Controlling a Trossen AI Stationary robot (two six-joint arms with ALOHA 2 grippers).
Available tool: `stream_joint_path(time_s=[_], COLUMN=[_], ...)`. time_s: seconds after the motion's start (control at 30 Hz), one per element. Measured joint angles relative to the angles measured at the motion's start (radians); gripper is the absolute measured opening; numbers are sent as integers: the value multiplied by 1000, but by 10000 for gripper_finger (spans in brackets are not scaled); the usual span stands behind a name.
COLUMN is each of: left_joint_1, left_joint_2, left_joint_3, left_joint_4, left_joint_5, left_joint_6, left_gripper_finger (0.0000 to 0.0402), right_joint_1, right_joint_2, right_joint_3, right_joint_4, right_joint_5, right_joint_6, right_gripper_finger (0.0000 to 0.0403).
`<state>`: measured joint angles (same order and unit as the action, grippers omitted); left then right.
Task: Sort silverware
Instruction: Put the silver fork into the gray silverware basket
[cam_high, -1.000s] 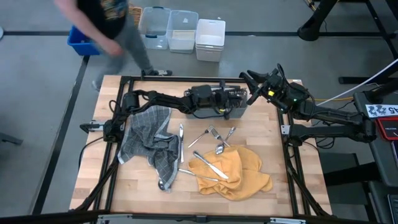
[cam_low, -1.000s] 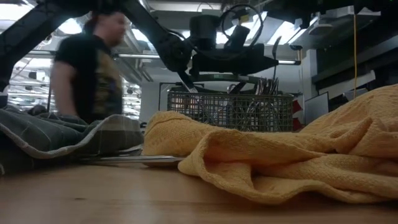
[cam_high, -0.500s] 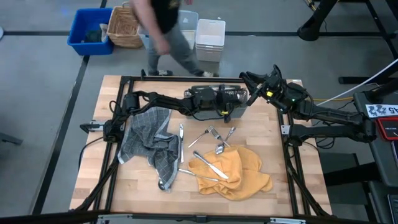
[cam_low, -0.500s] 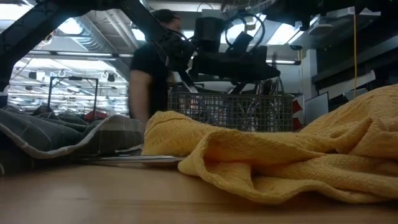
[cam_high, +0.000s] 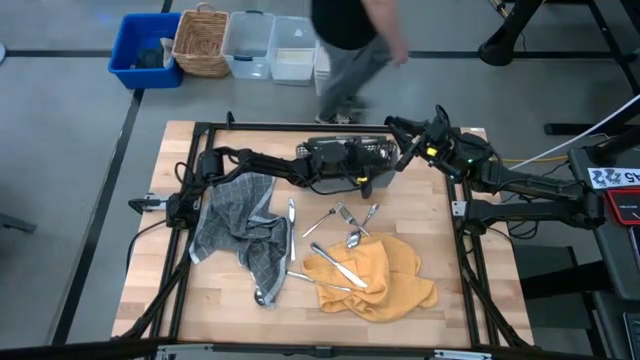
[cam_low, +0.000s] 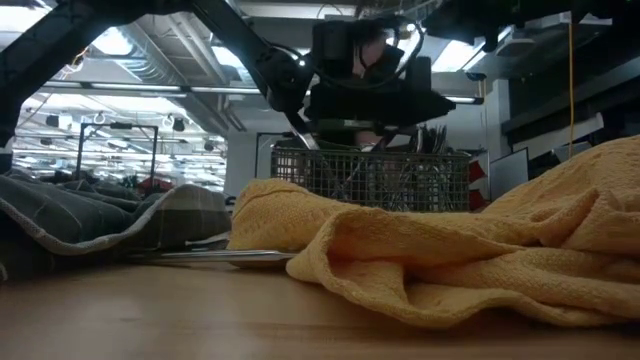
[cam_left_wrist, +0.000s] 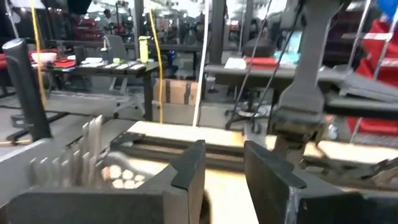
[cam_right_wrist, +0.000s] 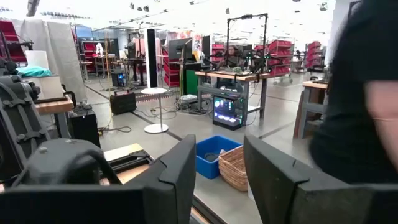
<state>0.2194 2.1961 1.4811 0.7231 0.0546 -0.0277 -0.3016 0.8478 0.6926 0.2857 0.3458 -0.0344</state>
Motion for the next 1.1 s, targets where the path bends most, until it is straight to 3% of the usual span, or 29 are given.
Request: stream_joint_path(time_s=[0.17,0.33,0.63,0.87,1.1], left_joint_1=[-18,-36,-36,-32,-9], left_joint_2=[-46,-128,-351,-487,-596], left_joint_3=[0,0,0,0,-1], left_joint_4=[20,-72,-655,-996,-1317], left_joint_5=[1,1,13,12,5], left_joint_6=[-30,-76,-79,-69,-43], left_gripper_finger=[100,100,98,61,33], right_joint_1=[0,0,1,2,121], right_joint_2=[0,0,0,1,43], right_joint_3=[0,1,1,1,1], right_joint_4=[-8,-18,-199,-315,-336], right_joint_5=[-72,-168,-334,-460,-449], right_joint_6=[0,3,252,438,496], right_gripper_finger=[136,136,136,136,136])
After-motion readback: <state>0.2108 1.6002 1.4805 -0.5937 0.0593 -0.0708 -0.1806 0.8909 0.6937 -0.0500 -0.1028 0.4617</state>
